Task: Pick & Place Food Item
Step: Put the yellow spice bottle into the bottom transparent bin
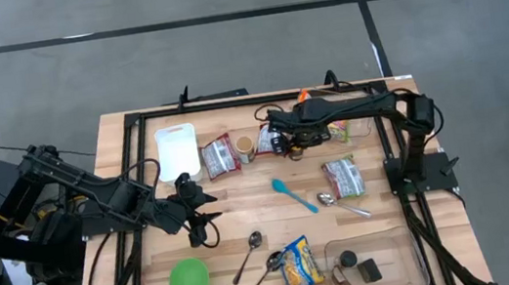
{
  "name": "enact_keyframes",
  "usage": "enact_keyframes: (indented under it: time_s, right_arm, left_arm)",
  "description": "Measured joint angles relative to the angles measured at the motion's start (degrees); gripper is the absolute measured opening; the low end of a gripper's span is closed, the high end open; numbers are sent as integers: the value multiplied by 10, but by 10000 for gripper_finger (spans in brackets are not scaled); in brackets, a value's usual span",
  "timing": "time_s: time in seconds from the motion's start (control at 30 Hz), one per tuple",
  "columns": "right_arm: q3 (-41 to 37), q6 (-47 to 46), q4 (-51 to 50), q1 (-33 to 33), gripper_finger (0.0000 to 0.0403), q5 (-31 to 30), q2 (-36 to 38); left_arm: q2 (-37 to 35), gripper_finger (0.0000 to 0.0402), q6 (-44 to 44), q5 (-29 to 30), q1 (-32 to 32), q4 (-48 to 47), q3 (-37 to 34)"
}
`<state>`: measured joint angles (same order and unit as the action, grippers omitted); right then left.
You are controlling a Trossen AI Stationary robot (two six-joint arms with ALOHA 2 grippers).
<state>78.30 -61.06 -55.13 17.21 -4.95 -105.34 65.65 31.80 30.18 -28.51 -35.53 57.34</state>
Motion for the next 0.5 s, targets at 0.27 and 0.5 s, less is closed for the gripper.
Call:
enact_keyframes:
  time_s: [0.27, 0.5]
  right_arm:
    - [1, 0, 7, 0, 286, -15, 1]
    - [1, -5, 8, 0, 286, -24, 1]
  left_arm:
    - [0, 186, 0, 0, 0, 0, 0]
    - [0, 186, 0, 0, 0, 0, 0]
